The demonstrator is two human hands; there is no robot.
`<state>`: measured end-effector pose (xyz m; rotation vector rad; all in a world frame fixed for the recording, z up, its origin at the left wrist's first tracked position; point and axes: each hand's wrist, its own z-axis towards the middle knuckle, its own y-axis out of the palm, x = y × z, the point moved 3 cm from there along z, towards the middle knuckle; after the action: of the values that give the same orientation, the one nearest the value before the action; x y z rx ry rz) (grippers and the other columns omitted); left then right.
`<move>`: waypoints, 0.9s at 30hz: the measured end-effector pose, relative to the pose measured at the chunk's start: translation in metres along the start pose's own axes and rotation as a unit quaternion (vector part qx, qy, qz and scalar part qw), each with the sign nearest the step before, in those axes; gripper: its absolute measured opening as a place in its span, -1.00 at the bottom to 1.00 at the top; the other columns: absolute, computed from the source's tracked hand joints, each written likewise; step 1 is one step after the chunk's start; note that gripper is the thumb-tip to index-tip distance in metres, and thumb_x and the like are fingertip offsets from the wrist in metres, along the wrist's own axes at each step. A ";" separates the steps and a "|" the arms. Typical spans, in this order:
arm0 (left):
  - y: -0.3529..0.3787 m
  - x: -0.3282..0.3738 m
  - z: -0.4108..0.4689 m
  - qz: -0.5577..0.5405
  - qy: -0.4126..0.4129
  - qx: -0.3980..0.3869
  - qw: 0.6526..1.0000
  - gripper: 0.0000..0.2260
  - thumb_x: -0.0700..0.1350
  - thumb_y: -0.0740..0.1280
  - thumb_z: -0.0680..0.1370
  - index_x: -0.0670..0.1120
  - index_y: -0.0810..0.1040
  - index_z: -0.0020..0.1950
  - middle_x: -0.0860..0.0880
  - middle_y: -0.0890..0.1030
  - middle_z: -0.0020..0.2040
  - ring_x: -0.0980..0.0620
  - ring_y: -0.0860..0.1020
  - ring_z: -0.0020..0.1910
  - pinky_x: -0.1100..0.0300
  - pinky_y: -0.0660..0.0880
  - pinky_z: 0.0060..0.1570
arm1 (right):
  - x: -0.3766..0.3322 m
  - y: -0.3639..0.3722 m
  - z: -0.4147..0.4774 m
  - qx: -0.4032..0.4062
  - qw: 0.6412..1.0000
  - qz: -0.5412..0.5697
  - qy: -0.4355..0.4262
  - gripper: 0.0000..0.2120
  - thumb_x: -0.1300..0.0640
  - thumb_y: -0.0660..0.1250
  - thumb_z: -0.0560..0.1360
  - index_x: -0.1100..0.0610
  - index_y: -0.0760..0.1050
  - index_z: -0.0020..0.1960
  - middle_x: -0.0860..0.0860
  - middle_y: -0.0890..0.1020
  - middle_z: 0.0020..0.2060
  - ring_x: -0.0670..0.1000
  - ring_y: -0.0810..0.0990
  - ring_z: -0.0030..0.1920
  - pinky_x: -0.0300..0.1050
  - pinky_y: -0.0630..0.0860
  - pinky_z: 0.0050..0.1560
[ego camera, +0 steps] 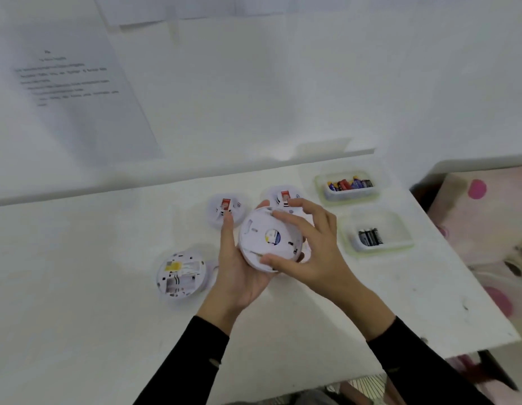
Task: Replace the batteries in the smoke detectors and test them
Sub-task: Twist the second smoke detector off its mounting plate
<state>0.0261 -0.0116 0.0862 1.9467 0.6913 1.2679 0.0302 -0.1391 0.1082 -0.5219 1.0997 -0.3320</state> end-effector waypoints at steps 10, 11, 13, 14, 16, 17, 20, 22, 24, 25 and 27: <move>0.036 -0.042 0.019 0.027 -0.010 -0.003 1.000 -0.25 0.43 0.07 0.45 0.00 0.42 0.48 -0.18 0.60 0.29 -0.18 0.62 0.21 -0.13 0.59 0.12 | 0.029 -0.053 -0.006 0.014 0.994 -0.056 -0.088 -0.44 -0.20 0.47 0.31 -0.06 0.51 0.26 -0.19 0.31 0.37 -0.10 0.20 0.37 -0.08 0.13 0.37; 0.038 -0.047 0.022 0.026 -0.012 -0.006 1.000 -0.26 0.42 0.07 0.46 0.00 0.41 0.48 -0.19 0.60 0.30 -0.19 0.62 0.21 -0.12 0.60 0.09 | 0.032 -0.057 -0.006 0.023 0.991 -0.074 -0.108 -0.44 -0.22 0.46 0.31 -0.02 0.53 0.24 -0.16 0.35 0.35 -0.08 0.23 0.35 -0.09 0.13 0.34; 0.040 -0.057 0.026 0.024 -0.017 -0.006 1.000 -0.27 0.41 0.09 0.50 -0.02 0.36 0.52 -0.22 0.52 0.39 -0.22 0.58 0.27 -0.14 0.59 0.08 | 0.038 -0.065 -0.007 0.038 0.984 -0.099 -0.140 -0.43 -0.24 0.45 0.29 0.03 0.56 0.20 -0.10 0.43 0.29 -0.07 0.27 0.31 -0.09 0.15 0.29; 0.041 -0.062 0.029 0.021 -0.020 -0.003 1.000 -0.27 0.40 0.11 0.51 -0.03 0.33 0.54 -0.23 0.46 0.44 -0.24 0.54 0.31 -0.15 0.58 0.09 | 0.043 -0.068 -0.006 0.043 0.982 -0.104 -0.151 -0.43 -0.24 0.45 0.28 0.05 0.58 0.18 -0.09 0.45 0.25 -0.06 0.29 0.30 -0.09 0.16 0.27; 0.040 -0.072 0.034 0.009 -0.030 0.009 0.999 -0.28 0.37 0.16 0.53 -0.04 0.29 0.55 -0.23 0.42 0.47 -0.24 0.53 0.32 -0.15 0.58 0.09 | 0.051 -0.074 -0.007 0.049 0.980 -0.102 -0.165 -0.42 -0.24 0.46 0.25 0.08 0.59 0.15 -0.11 0.47 0.19 -0.04 0.33 0.27 -0.10 0.18 0.25; 0.040 -0.076 0.037 0.006 -0.030 0.012 0.999 -0.29 0.35 0.18 0.53 -0.06 0.29 0.56 -0.22 0.45 0.44 -0.24 0.54 0.30 -0.13 0.58 0.10 | 0.056 -0.076 -0.007 0.052 0.979 -0.100 -0.173 -0.41 -0.24 0.47 0.24 0.10 0.59 0.14 -0.10 0.47 0.18 -0.02 0.35 0.25 -0.11 0.18 0.24; 0.043 -0.087 0.042 0.014 -0.018 0.013 1.000 -0.36 0.31 0.19 0.56 -0.08 0.38 0.49 -0.19 0.52 0.33 -0.21 0.55 0.26 -0.11 0.58 0.14 | 0.066 -0.080 -0.008 0.050 0.977 -0.094 -0.187 -0.40 -0.21 0.48 0.22 0.13 0.58 0.13 -0.09 0.47 0.17 0.00 0.38 0.24 -0.13 0.18 0.25; 0.045 -0.091 0.044 0.020 -0.010 0.014 1.000 -0.43 0.29 0.19 0.55 -0.06 0.46 0.39 -0.18 0.56 0.27 -0.19 0.57 0.23 -0.11 0.56 0.15 | 0.070 -0.082 -0.009 0.039 0.976 -0.095 -0.193 -0.40 -0.19 0.47 0.21 0.14 0.56 0.13 -0.08 0.47 0.17 0.01 0.41 0.23 -0.13 0.18 0.25; 0.046 -0.095 0.046 0.018 -0.010 0.013 1.000 -0.44 0.27 0.20 0.52 -0.08 0.50 0.36 -0.20 0.59 0.23 -0.20 0.59 0.20 -0.11 0.56 0.15 | 0.073 -0.086 -0.011 0.021 0.972 -0.108 -0.205 -0.39 -0.18 0.46 0.21 0.15 0.55 0.15 -0.05 0.48 0.18 0.03 0.43 0.22 -0.10 0.20 0.24; 0.047 -0.097 0.047 0.020 -0.010 0.011 1.000 -0.44 0.27 0.20 0.52 -0.09 0.51 0.36 -0.21 0.60 0.22 -0.20 0.60 0.19 -0.12 0.56 0.15 | 0.074 -0.088 -0.011 0.010 0.971 -0.115 -0.211 -0.38 -0.18 0.45 0.22 0.15 0.54 0.16 -0.04 0.49 0.18 0.03 0.44 0.22 -0.08 0.21 0.23; 0.048 -0.100 0.049 0.023 -0.010 0.006 1.000 -0.45 0.26 0.18 0.54 -0.09 0.54 0.33 -0.21 0.62 0.20 -0.20 0.62 0.17 -0.12 0.57 0.12 | 0.077 -0.093 -0.011 -0.007 0.968 -0.124 -0.218 -0.38 -0.18 0.45 0.23 0.14 0.53 0.17 -0.01 0.52 0.18 0.03 0.45 0.22 -0.04 0.24 0.22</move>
<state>0.0359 -0.1288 0.0561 1.9920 0.6485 1.2717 0.0527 -0.2576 0.0971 -0.7089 0.6105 -0.4043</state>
